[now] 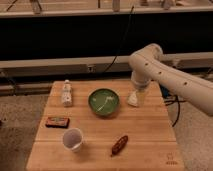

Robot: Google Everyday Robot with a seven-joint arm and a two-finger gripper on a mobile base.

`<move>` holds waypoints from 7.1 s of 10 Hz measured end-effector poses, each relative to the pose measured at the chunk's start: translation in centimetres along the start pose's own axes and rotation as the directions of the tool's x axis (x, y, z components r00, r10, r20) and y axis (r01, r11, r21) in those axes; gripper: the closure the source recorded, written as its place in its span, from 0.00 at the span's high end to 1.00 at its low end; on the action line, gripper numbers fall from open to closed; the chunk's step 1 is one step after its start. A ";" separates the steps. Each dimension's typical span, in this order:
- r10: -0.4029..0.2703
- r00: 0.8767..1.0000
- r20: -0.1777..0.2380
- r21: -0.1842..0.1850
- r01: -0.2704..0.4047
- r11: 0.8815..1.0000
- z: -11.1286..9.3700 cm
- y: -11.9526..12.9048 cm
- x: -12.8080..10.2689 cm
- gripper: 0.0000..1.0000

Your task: Move the arm in a circular motion

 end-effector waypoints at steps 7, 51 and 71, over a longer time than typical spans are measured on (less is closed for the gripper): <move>-0.046 0.999 -0.002 -0.009 0.046 0.999 0.1 0.2 -3.6 0.80; -0.143 0.989 0.022 -0.130 0.145 0.981 2.3 4.0 -3.3 0.80; -0.233 0.972 0.014 -0.153 0.232 0.960 3.5 2.5 -5.7 0.80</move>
